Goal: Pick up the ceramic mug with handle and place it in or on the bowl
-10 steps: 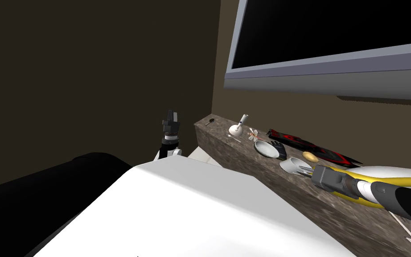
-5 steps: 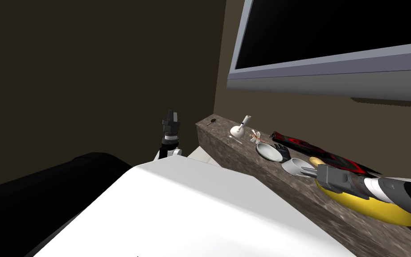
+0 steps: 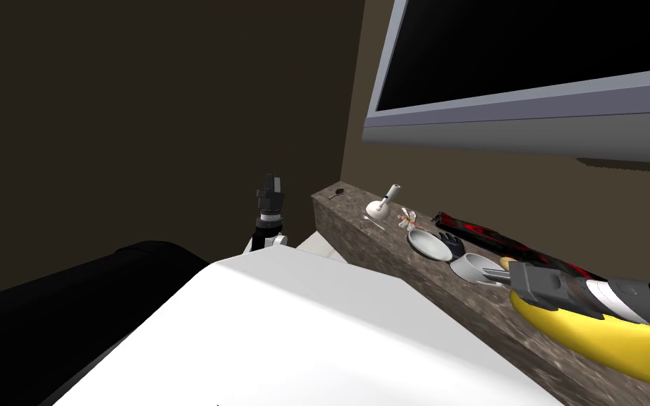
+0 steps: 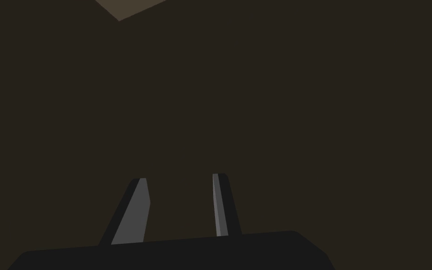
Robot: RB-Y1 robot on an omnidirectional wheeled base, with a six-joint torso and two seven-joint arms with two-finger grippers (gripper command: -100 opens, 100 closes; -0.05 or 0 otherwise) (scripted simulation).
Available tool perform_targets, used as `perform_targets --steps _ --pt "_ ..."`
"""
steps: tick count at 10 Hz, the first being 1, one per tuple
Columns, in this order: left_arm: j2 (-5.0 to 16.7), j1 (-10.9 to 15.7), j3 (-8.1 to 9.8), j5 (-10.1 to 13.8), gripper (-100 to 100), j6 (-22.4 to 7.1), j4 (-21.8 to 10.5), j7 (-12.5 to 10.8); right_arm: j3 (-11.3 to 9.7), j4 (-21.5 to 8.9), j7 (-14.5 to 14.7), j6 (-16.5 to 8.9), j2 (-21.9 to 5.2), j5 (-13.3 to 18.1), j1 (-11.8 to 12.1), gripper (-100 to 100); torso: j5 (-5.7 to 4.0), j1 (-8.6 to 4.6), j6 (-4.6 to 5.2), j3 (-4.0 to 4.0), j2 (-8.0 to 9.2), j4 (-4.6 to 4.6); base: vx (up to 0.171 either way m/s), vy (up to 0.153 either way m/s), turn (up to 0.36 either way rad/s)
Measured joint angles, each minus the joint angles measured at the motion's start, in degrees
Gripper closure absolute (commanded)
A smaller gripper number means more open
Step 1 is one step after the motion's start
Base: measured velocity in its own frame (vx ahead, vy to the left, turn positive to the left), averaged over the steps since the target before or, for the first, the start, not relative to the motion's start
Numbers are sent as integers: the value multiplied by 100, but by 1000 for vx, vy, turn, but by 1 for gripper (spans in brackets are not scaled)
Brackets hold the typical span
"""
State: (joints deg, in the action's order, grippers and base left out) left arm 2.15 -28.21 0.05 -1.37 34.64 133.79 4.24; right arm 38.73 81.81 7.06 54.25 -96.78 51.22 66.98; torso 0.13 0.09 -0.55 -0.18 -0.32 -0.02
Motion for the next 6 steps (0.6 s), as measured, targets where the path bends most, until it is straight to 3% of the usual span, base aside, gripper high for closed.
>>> perform_targets --steps 6 --pt "0 -1 0 0 0 0 0 0 -33 -759 -792 1013 -640 99 -100 100 -5 35 -71 -60 -102 -17 32 -24 136"
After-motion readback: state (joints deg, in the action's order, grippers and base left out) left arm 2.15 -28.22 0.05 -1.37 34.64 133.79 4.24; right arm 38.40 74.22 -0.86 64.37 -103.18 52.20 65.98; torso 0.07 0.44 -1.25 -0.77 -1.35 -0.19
